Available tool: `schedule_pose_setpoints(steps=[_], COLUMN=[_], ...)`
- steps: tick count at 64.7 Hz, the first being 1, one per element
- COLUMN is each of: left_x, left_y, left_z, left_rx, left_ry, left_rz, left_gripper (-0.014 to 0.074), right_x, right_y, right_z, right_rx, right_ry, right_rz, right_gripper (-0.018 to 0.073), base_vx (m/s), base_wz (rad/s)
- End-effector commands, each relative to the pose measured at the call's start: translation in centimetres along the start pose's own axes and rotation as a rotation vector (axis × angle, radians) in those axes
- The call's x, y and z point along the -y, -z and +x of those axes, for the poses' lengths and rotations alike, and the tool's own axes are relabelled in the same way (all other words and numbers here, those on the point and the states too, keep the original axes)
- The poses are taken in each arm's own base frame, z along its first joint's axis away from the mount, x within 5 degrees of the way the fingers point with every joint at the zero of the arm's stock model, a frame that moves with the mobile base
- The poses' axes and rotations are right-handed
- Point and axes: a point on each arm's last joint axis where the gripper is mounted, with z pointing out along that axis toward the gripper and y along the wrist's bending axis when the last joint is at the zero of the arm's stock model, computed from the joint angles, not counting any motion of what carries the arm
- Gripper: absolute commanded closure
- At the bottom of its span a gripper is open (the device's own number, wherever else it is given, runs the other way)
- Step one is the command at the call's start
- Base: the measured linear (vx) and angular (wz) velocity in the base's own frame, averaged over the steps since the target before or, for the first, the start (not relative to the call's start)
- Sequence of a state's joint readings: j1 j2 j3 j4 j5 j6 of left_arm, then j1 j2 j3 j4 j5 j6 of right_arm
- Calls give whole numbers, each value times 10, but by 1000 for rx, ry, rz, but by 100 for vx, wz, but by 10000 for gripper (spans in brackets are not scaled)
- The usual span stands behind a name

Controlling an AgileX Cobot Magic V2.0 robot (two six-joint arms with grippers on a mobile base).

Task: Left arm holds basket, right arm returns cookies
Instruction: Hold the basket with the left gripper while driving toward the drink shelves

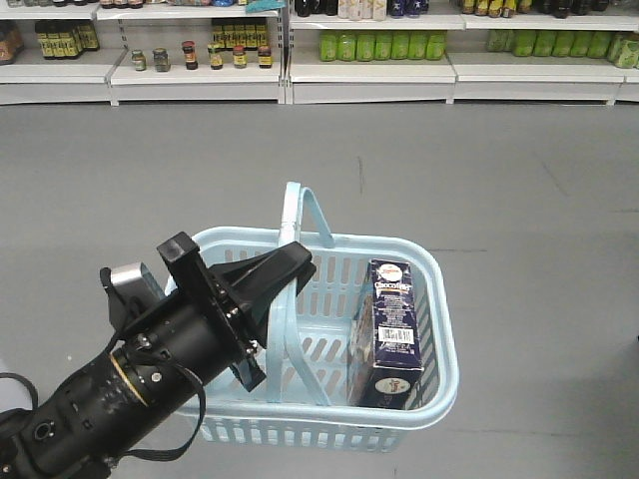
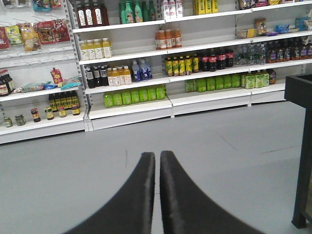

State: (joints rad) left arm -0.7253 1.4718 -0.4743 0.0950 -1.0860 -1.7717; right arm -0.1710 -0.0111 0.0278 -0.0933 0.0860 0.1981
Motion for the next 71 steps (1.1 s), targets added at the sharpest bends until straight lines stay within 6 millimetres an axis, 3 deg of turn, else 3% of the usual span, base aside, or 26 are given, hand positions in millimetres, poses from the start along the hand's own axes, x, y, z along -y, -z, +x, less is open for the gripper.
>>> schedule_pose_setpoints(steps=[1, 71], left_x=[43, 43], left_y=[3, 3], left_z=[8, 8], left_rx=[-63, -63], left_ry=[-2, -2], left_rz=[350, 350], left_gripper=[596, 596], right_x=[0, 0], right_y=[-1, -1], right_z=[0, 0], right_rx=[42, 42], right_ry=[17, 17], right_rz=[-6, -6], right_gripper=[565, 565], base_vx=[58, 58], base_wz=[-1, 0])
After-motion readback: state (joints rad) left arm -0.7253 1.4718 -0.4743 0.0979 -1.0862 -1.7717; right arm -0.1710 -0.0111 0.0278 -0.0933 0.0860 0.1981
